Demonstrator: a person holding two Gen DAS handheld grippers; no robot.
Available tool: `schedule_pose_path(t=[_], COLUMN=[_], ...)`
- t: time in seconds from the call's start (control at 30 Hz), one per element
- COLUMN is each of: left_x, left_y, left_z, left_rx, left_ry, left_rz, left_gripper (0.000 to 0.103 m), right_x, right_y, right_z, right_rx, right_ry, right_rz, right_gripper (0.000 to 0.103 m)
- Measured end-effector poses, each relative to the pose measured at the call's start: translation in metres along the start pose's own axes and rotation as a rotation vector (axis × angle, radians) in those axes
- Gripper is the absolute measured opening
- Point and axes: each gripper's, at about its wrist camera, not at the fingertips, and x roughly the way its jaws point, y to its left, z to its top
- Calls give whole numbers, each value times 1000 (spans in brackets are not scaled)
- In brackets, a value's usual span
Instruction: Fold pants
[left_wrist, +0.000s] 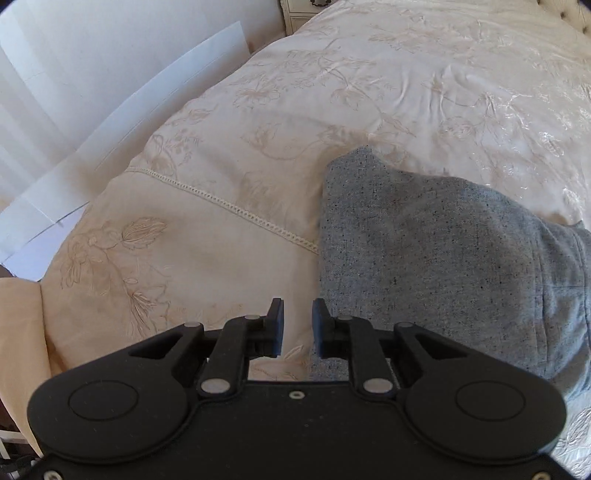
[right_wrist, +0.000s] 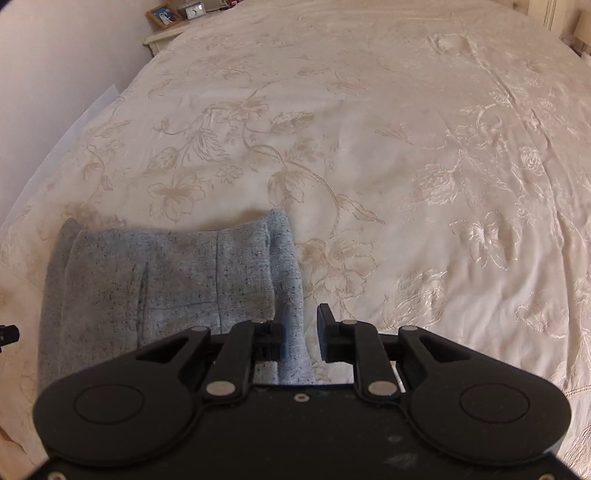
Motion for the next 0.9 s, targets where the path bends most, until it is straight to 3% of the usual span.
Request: schedule_pose_path(t=[0.1,0.37,0.7,0.9], left_x=[-13,-72,-123,-137], left_y=[-2,-29,-64,-74], left_z=[-2,-13,-46,-59], left_rx=[1,-31,-48,-56], left_ry=[-5,-19,-23,-23], left_rz=[8,-59,-66,-51], left_gripper=[26,26,27,28], right_x=[-20,-85,-145,-156], right_y=[20,62,53,39], right_z=[-7,-21,-36,-43], right_rx=[-62,-146,-143,-142], right_ry=[-35,-92,-118,-108], right_rz=[16,70,117,126], right_gripper=[19,23,25,25])
